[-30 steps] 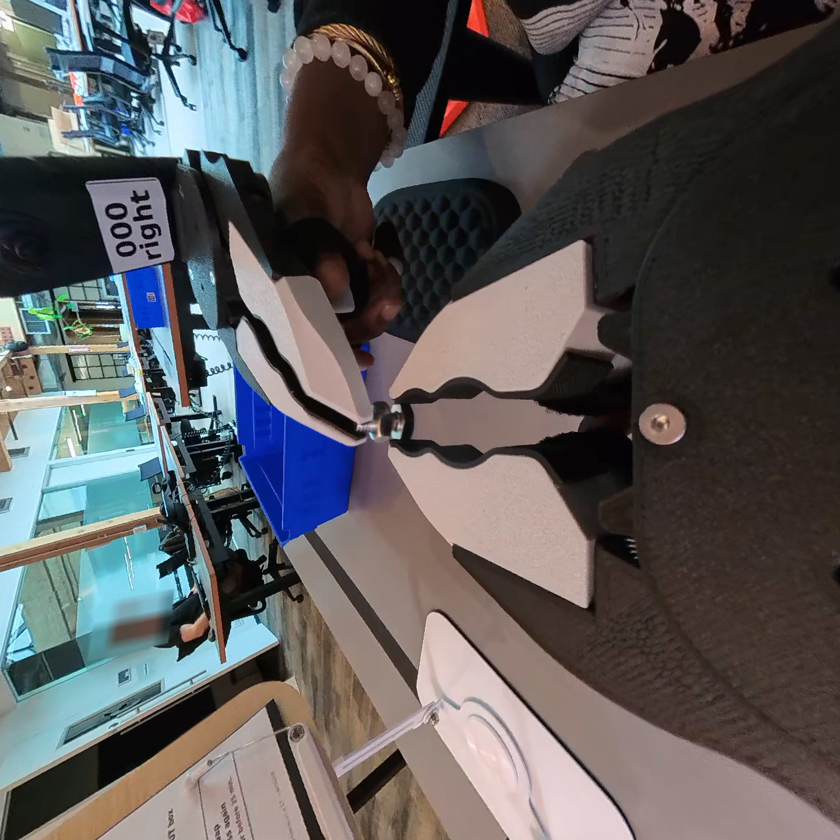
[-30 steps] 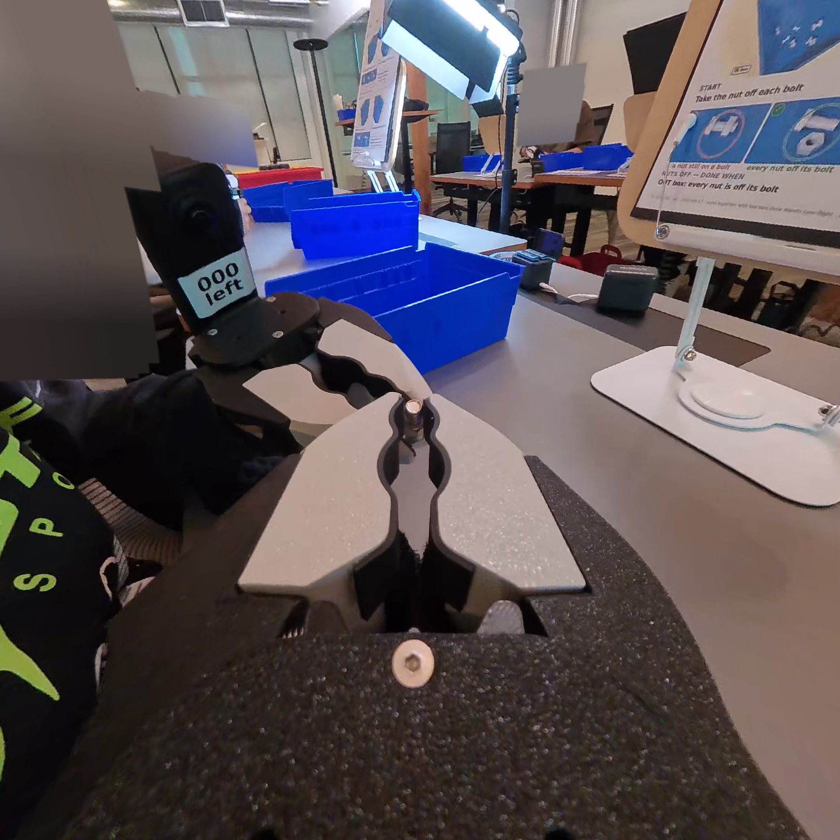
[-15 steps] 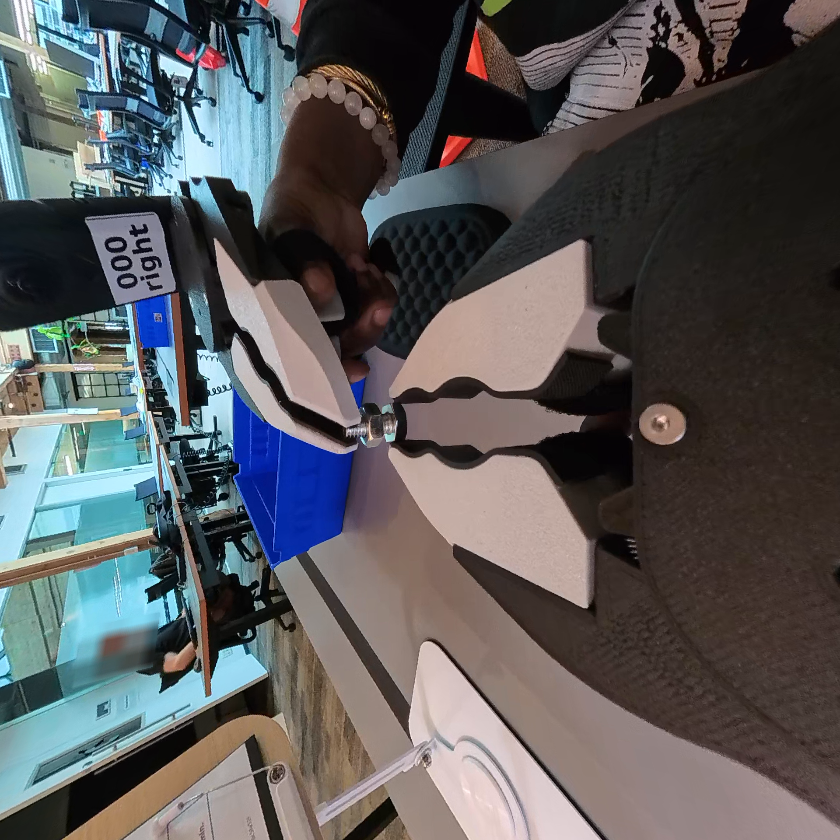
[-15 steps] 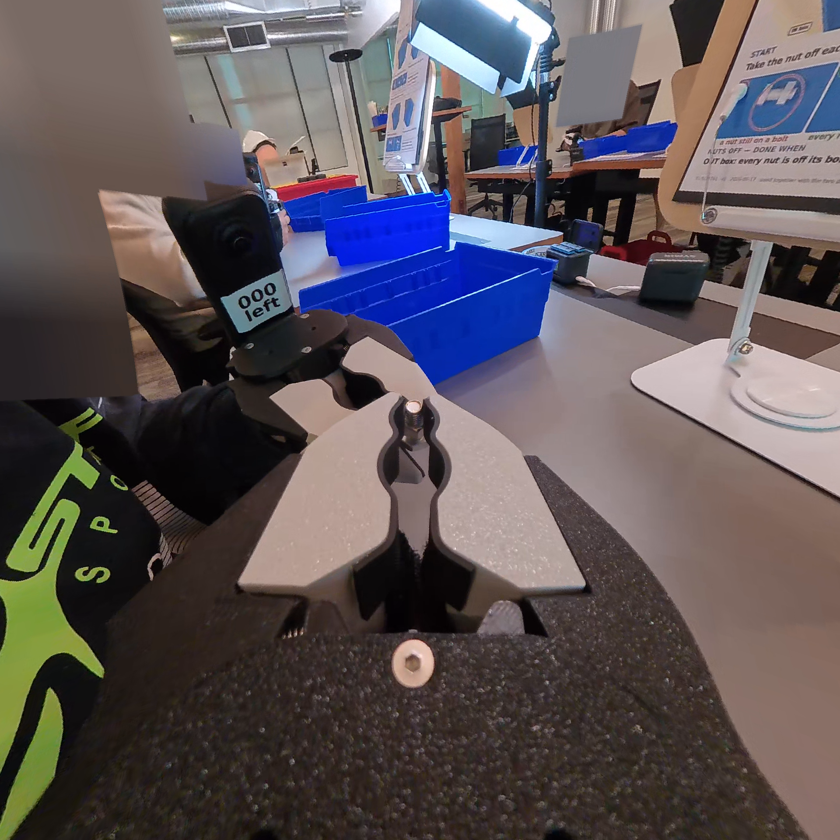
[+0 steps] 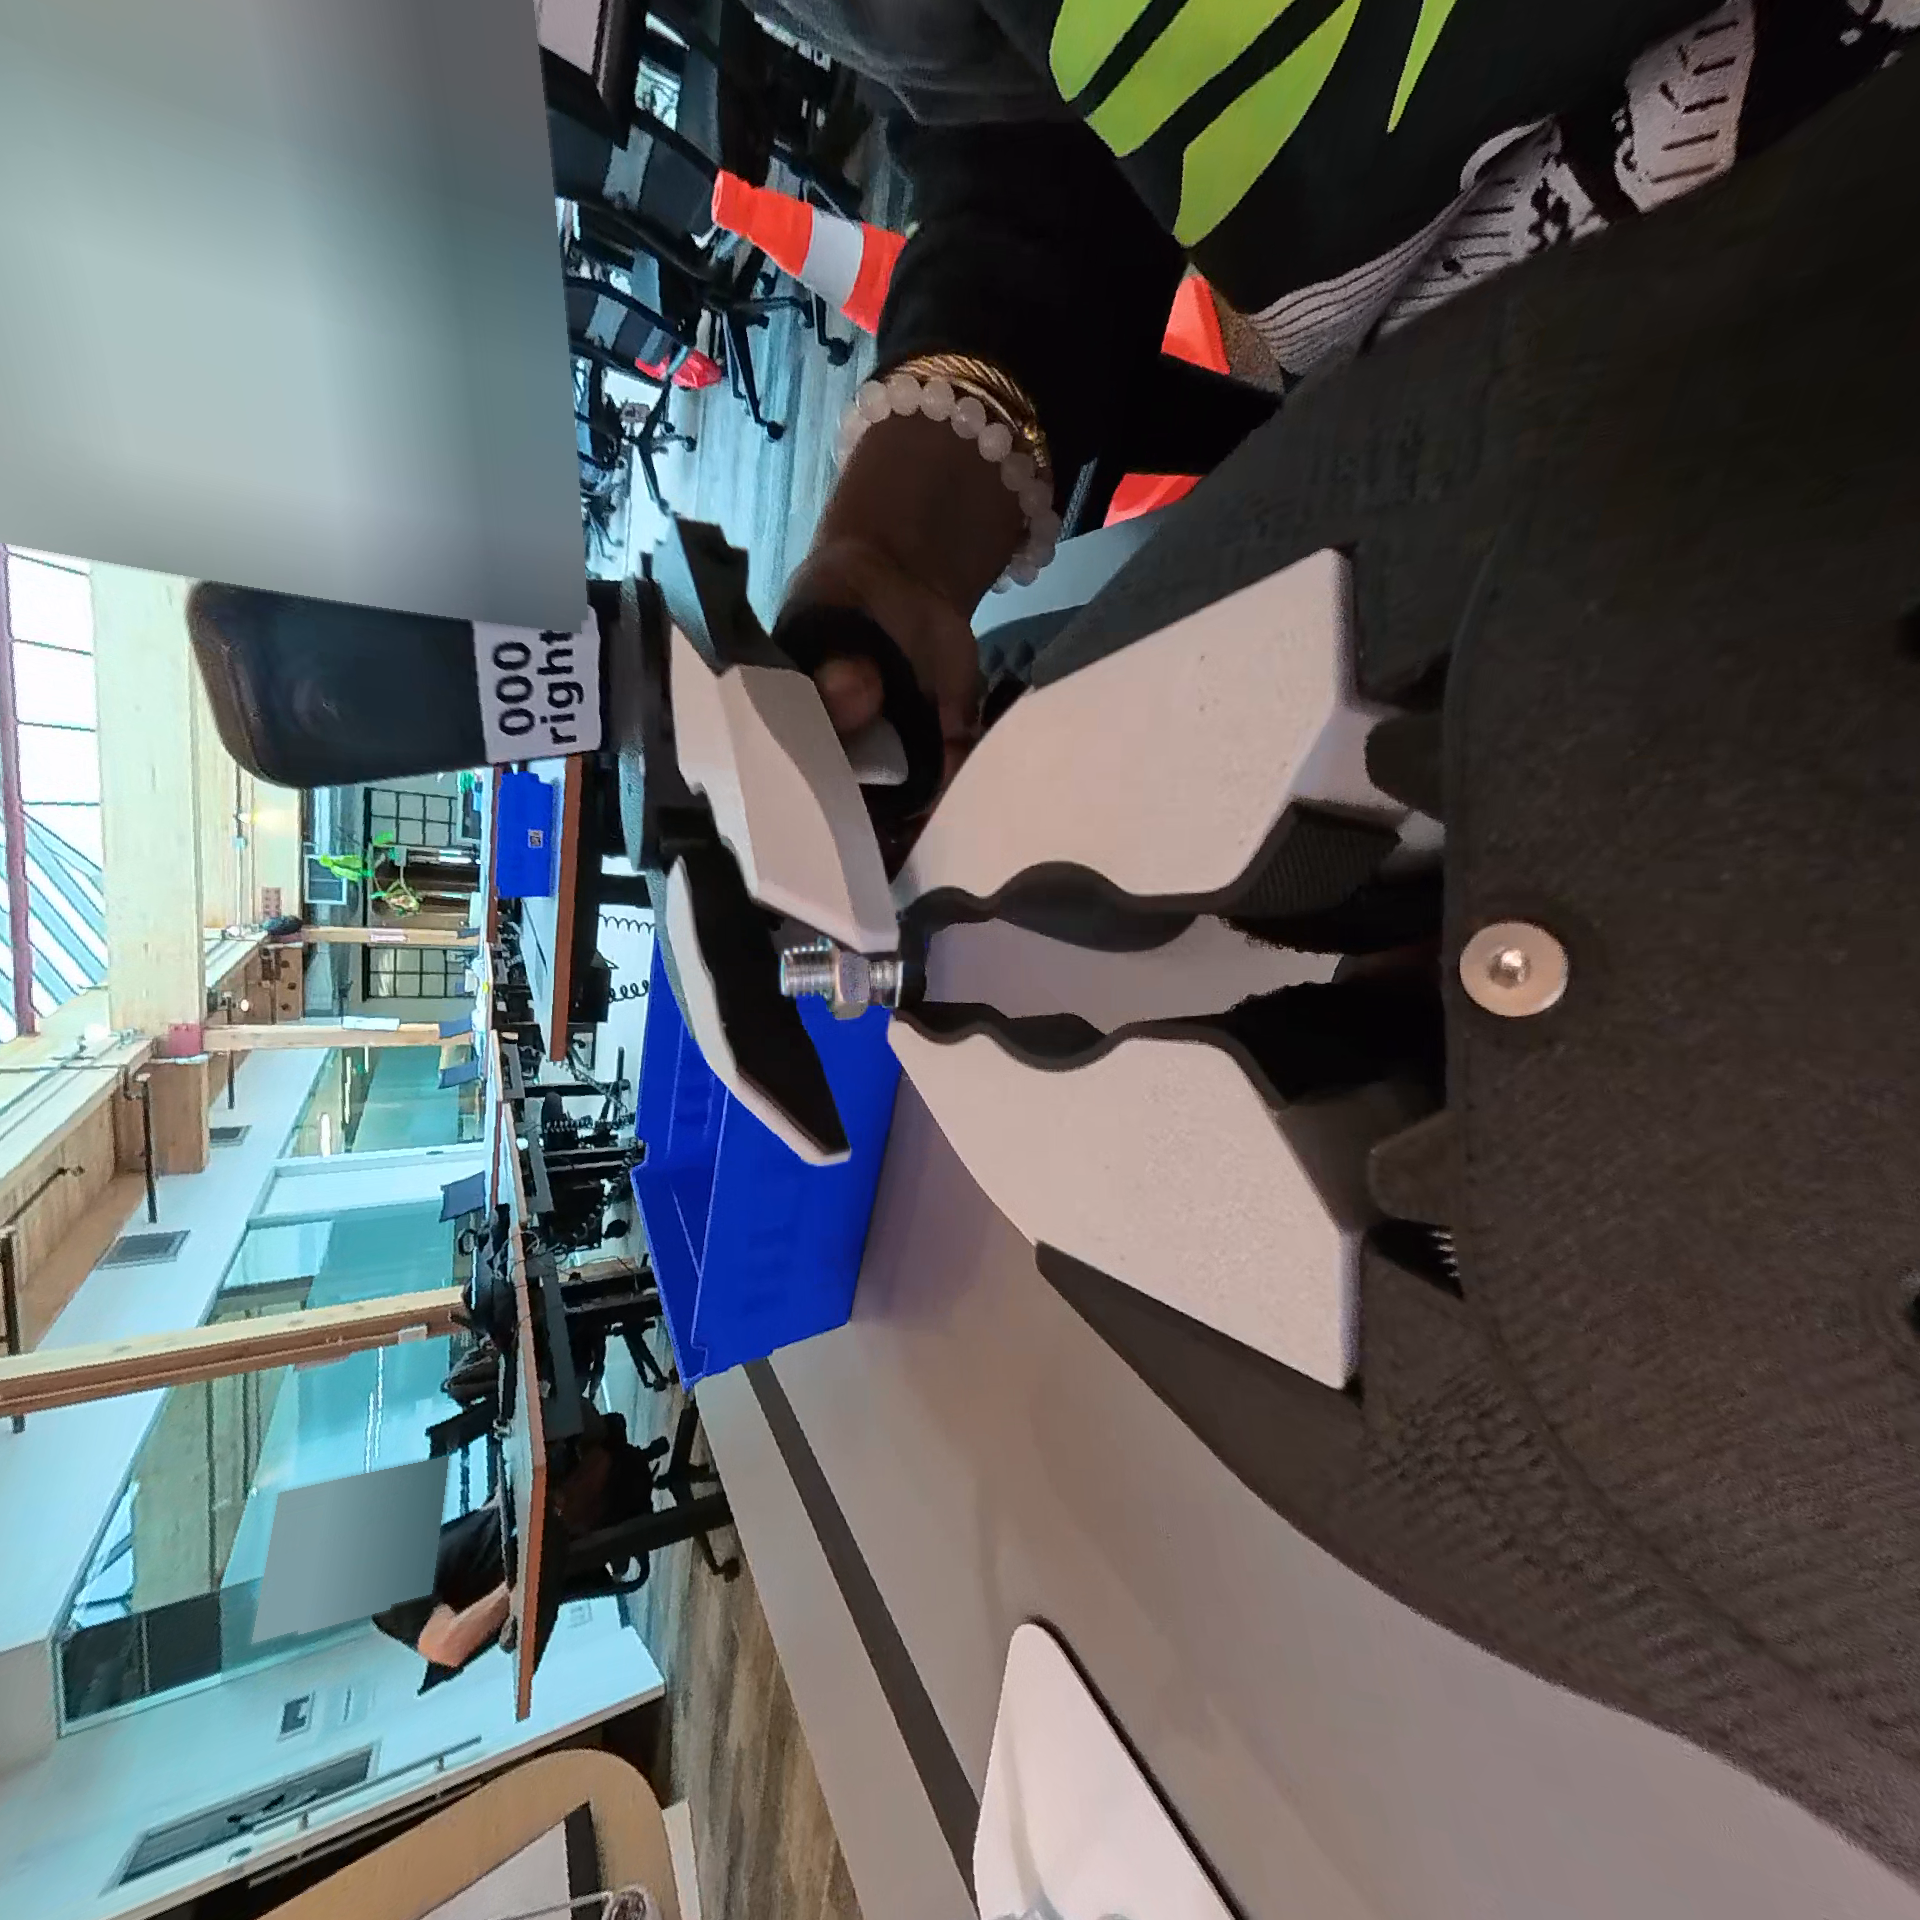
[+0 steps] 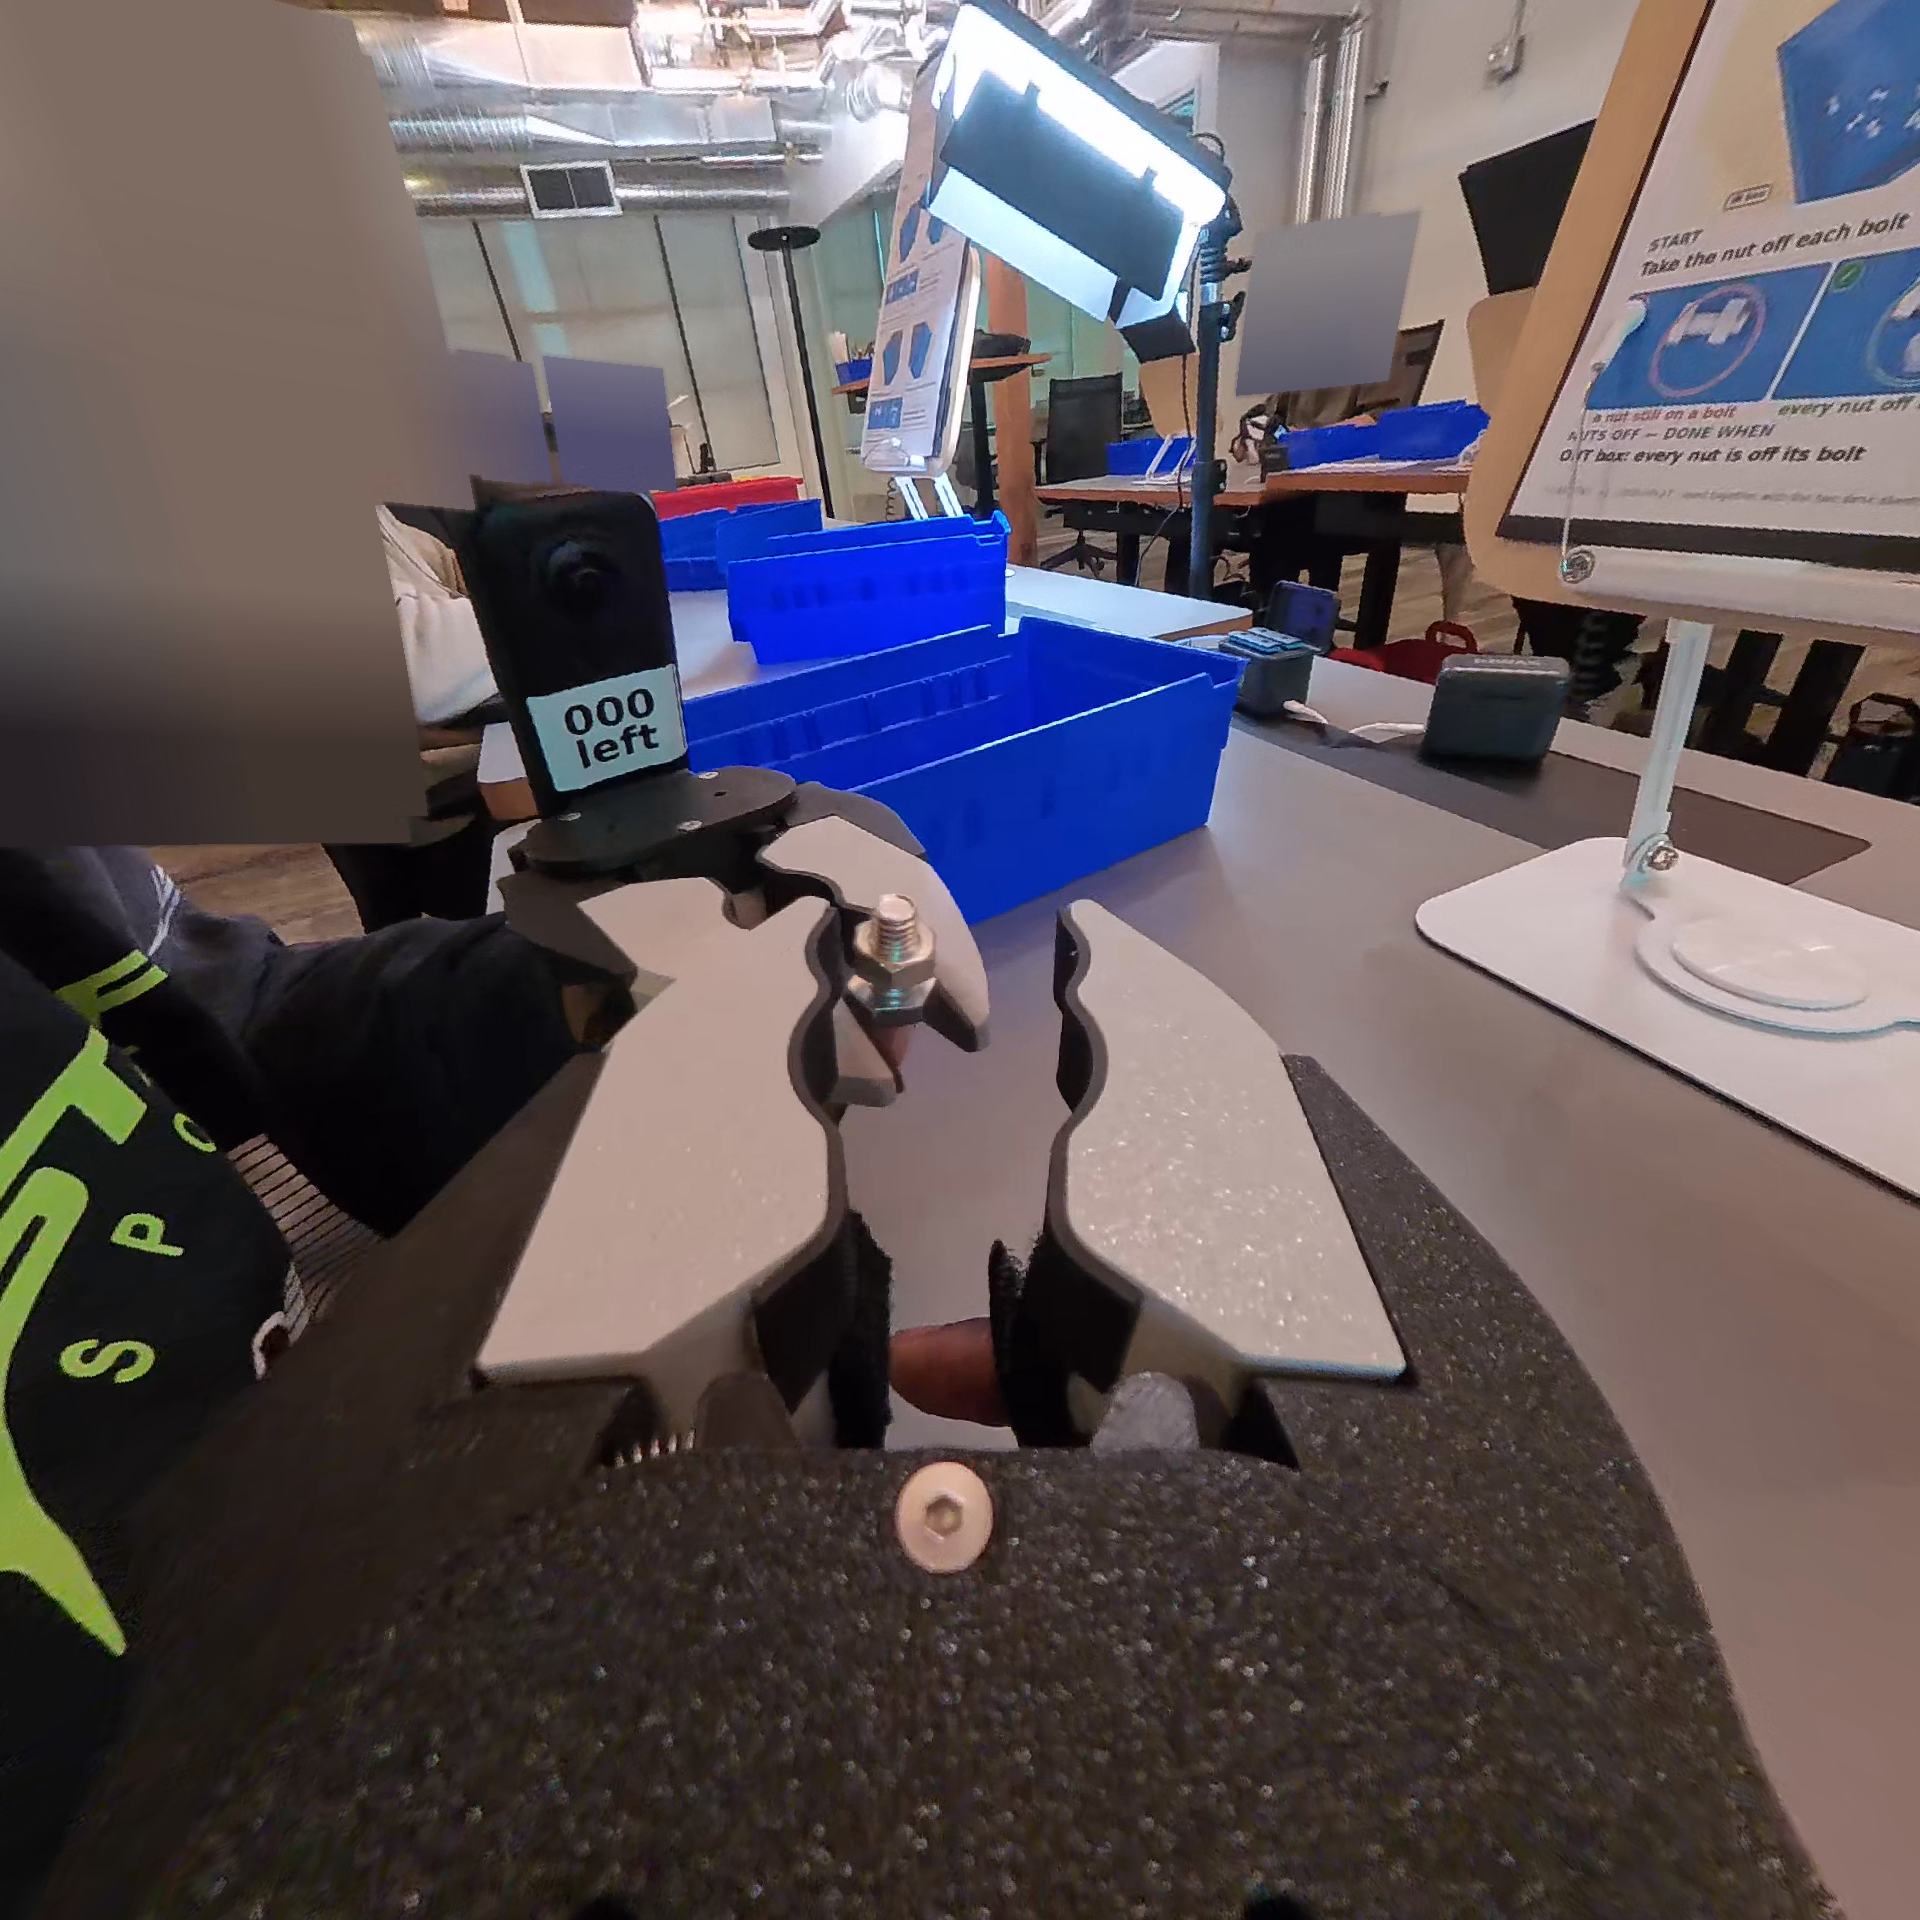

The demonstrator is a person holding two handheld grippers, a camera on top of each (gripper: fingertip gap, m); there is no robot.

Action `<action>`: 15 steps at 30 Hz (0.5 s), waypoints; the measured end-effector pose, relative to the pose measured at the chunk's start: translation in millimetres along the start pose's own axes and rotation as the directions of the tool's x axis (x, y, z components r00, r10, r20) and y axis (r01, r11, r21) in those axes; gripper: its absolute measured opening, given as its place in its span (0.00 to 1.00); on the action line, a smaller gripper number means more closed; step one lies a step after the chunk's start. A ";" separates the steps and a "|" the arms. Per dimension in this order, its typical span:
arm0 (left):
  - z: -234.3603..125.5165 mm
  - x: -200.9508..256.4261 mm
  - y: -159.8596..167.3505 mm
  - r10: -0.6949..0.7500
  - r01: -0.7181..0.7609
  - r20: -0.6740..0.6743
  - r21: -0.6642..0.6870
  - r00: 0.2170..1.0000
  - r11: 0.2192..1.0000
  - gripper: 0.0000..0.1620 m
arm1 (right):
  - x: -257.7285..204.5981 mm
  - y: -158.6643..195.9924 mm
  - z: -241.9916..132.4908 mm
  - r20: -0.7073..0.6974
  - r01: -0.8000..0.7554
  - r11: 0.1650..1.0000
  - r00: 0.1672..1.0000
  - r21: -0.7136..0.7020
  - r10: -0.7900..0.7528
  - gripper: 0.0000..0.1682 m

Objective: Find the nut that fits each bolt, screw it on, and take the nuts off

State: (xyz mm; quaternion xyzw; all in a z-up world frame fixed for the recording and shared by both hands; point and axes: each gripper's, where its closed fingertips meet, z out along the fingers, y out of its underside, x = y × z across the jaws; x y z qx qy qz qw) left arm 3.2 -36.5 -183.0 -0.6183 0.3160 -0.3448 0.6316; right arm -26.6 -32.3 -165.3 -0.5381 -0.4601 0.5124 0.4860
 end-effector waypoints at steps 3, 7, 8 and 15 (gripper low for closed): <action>-2.1 1.5 -4.8 -0.027 0.027 -0.024 0.035 0.999 0.999 0.09 | -0.8 -1.5 -2.7 0.013 -0.011 1.000 1.000 0.015 0.011 0.23; -5.4 2.5 -11.2 -0.044 0.048 -0.047 0.078 0.998 0.996 0.09 | 1.6 -7.0 -14.8 0.018 -0.023 0.998 1.000 0.055 0.022 0.16; -6.1 3.9 -12.5 -0.047 0.052 -0.058 0.085 0.997 0.995 0.09 | 5.6 -8.9 -18.5 -0.002 -0.022 0.997 1.000 0.072 0.022 0.12; -6.0 5.2 -12.6 -0.050 0.056 -0.070 0.093 0.996 0.994 0.09 | -9.9 -15.9 -14.3 0.072 -0.026 0.992 0.997 0.123 0.017 0.19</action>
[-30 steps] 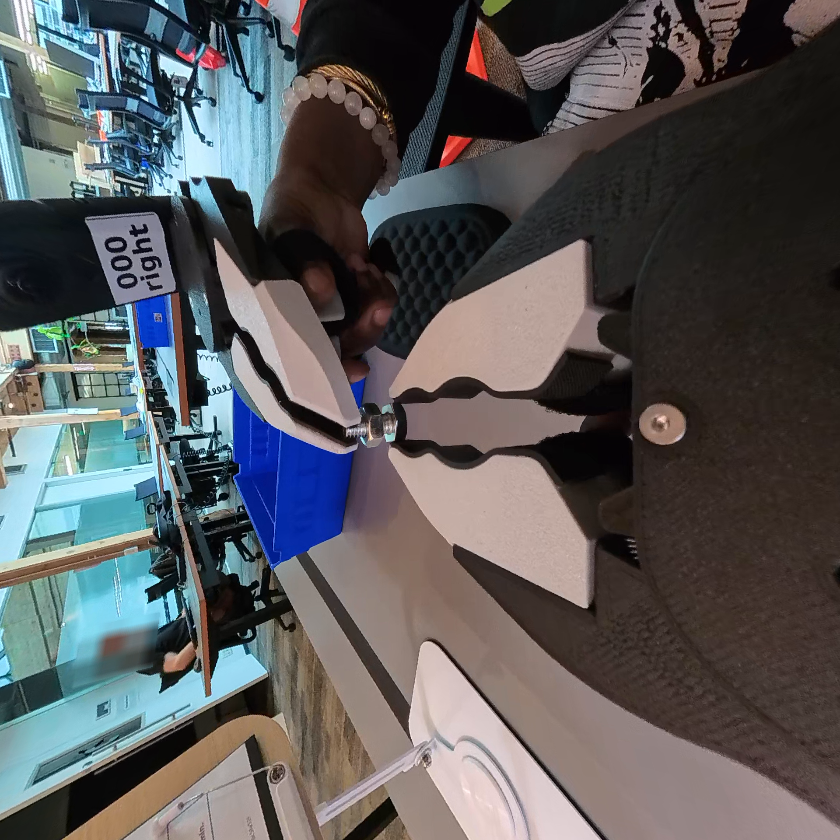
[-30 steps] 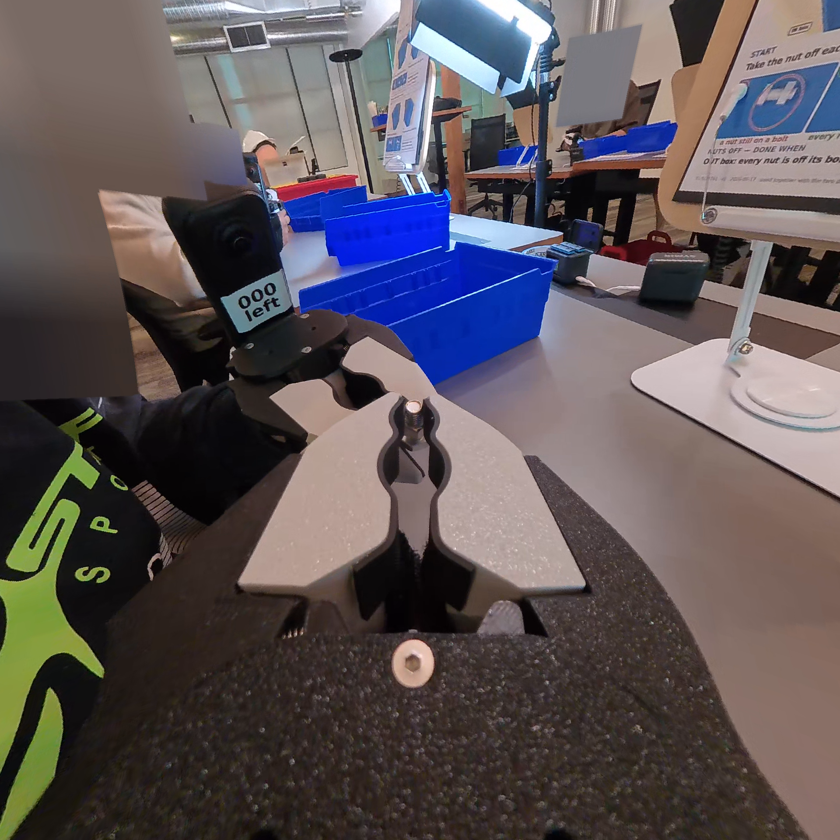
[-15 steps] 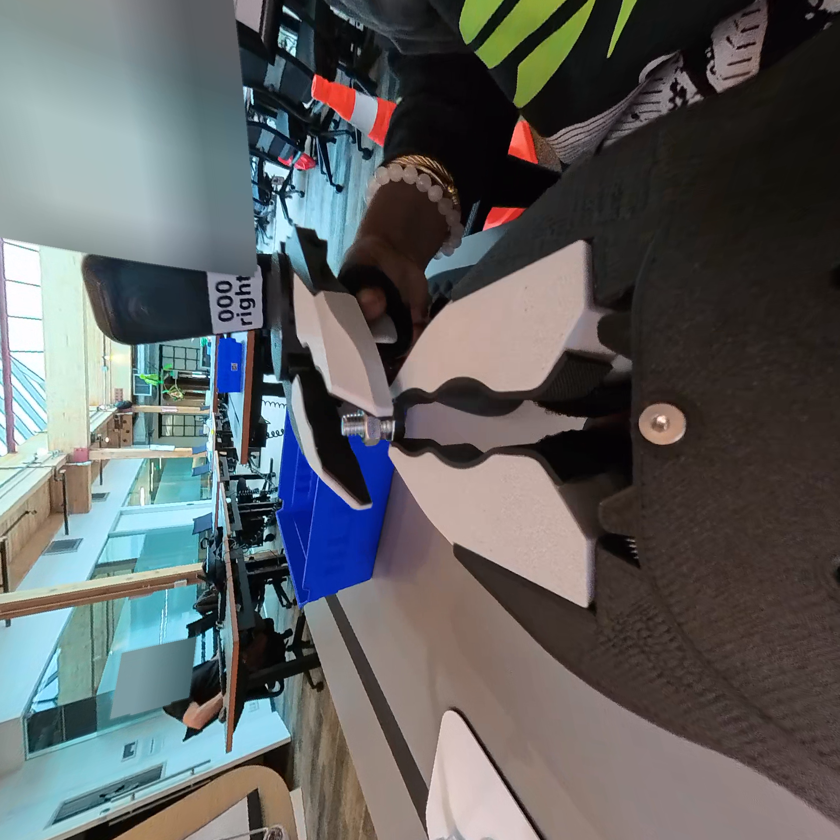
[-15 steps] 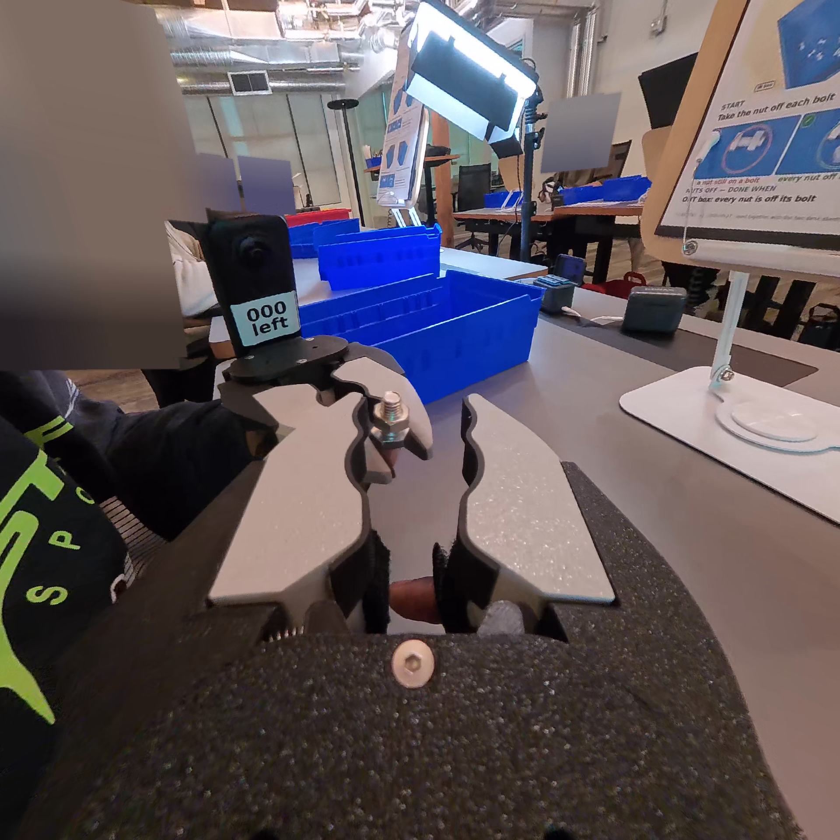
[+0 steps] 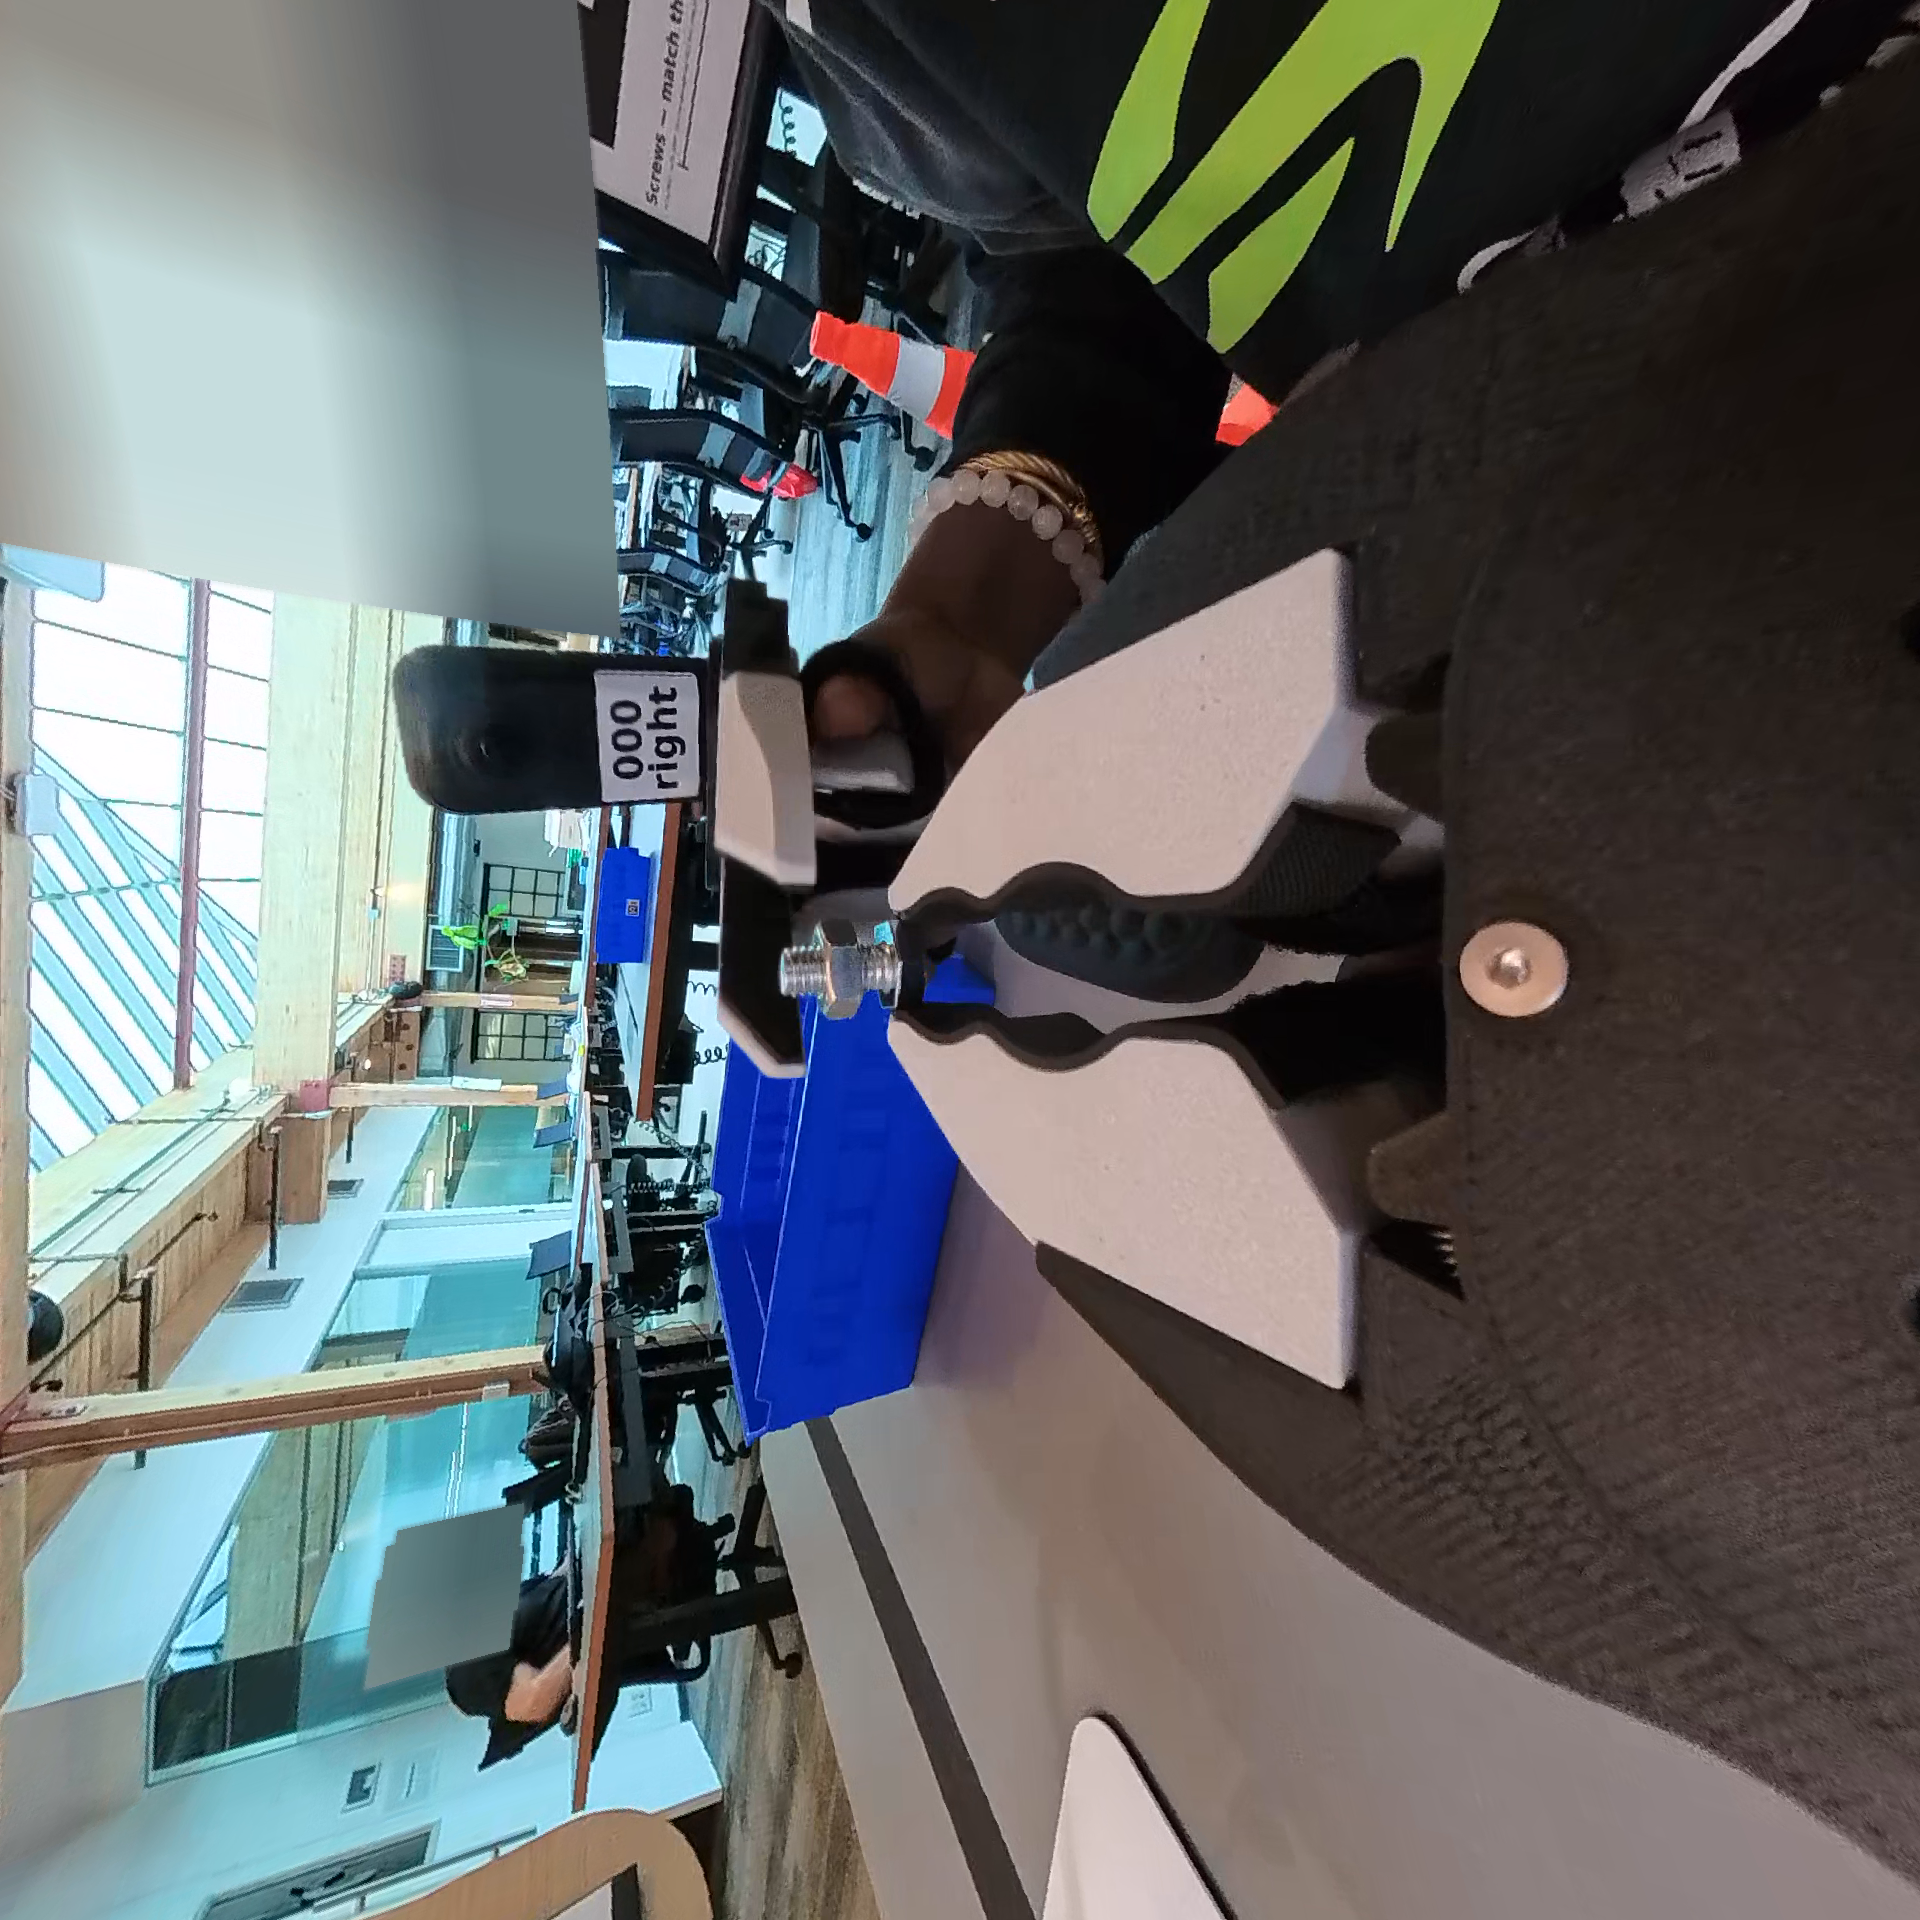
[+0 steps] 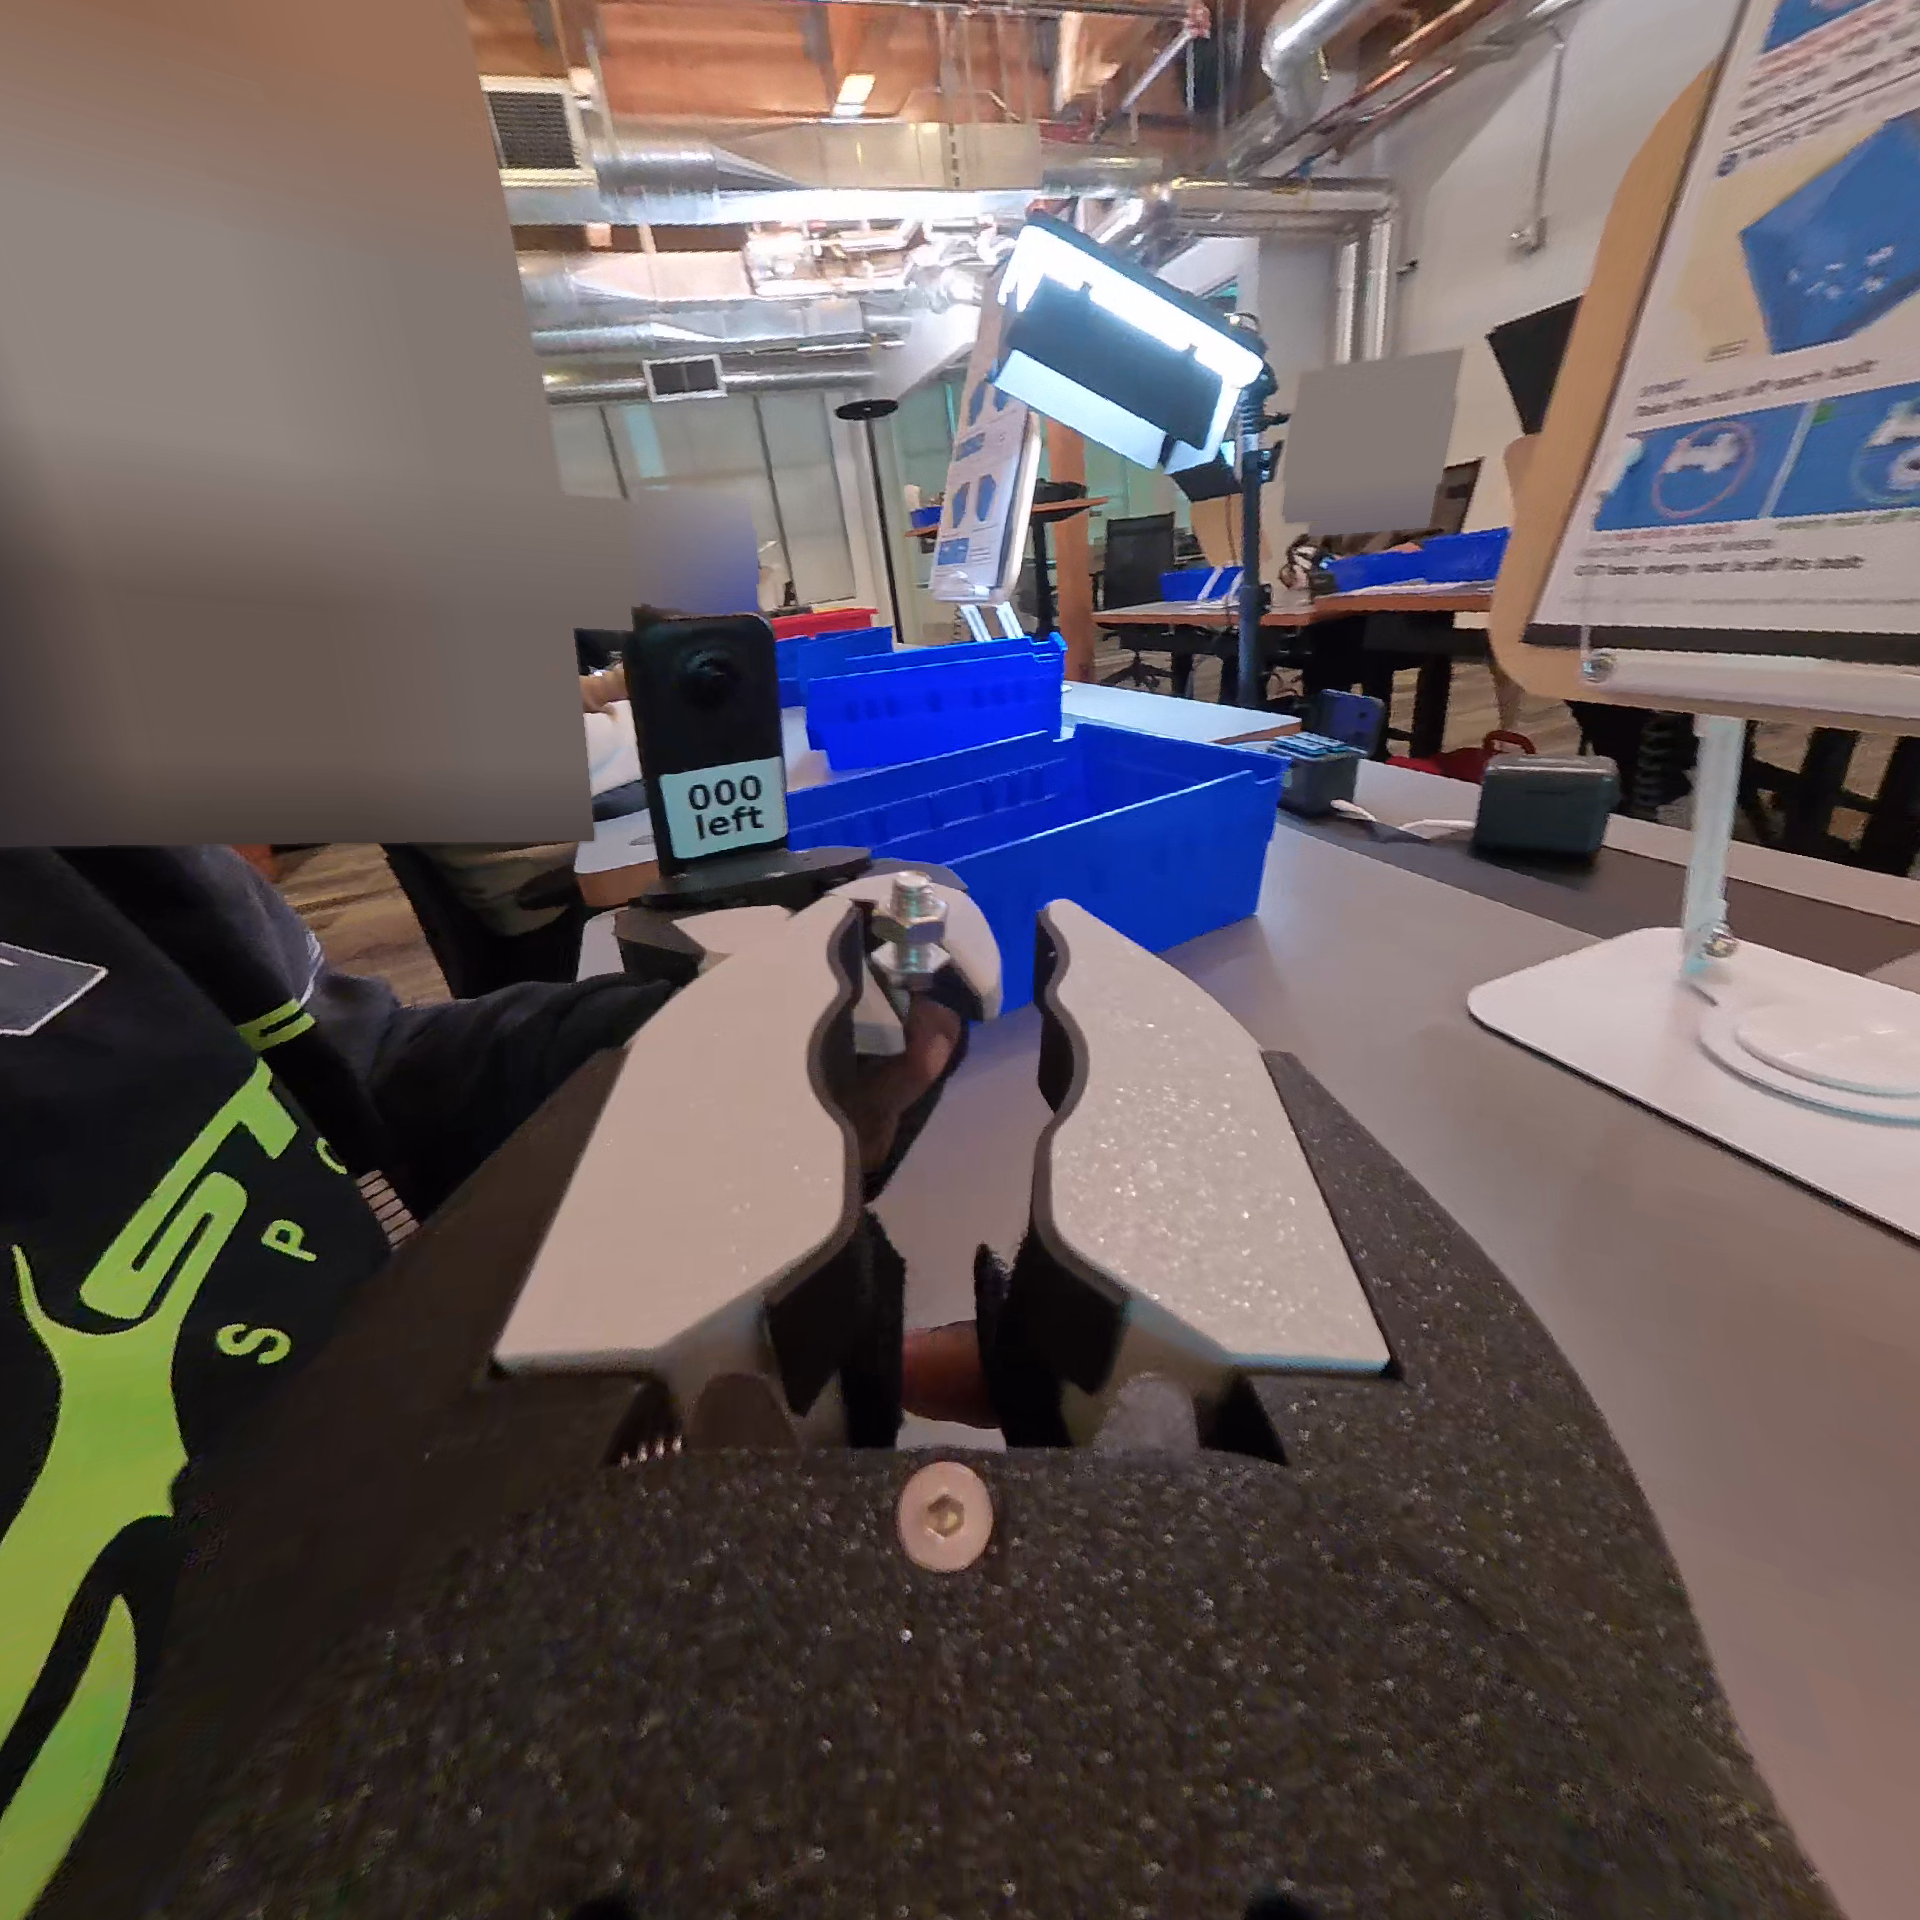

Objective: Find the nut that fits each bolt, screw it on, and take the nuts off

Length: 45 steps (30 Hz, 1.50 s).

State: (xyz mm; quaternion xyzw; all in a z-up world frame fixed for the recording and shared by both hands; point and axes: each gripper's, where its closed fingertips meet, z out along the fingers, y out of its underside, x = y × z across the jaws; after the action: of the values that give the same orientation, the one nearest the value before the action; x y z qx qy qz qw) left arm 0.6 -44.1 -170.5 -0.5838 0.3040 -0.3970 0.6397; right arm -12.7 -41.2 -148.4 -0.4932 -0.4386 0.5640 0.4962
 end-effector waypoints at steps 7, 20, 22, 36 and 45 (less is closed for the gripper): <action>-0.1 3.7 -1.0 0.000 0.000 -0.022 0.014 1.000 1.000 0.09 | -2.2 6.6 15.5 0.003 0.030 0.999 1.000 -0.033 -0.030 0.22; -0.7 3.5 -2.4 -0.016 0.017 -0.035 0.028 0.999 0.999 0.09 | -2.3 -3.4 -2.4 0.018 0.005 0.999 1.000 0.032 -0.005 0.15; -0.5 3.7 -2.0 -0.014 0.015 -0.036 0.027 0.999 1.000 0.09 | -6.0 -0.2 6.2 0.030 0.012 1.000 0.999 0.015 -0.012 0.19; -1.9 5.7 -5.5 -0.010 0.012 -0.048 0.046 0.999 0.999 0.09 | 12.8 -6.9 -12.1 -0.039 0.003 0.999 0.999 0.051 -0.001 0.07; -1.1 6.0 -3.1 0.000 0.002 -0.048 0.034 0.999 0.999 0.09 | -9.3 0.3 10.9 0.047 0.039 0.999 0.998 0.005 -0.039 0.19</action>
State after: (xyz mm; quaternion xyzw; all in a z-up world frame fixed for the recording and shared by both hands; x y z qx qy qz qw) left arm 2.1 -49.9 -167.1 -0.5632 0.3121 -0.4164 0.6418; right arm -23.4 -50.6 -146.1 -0.4700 -0.4585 0.5666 0.4979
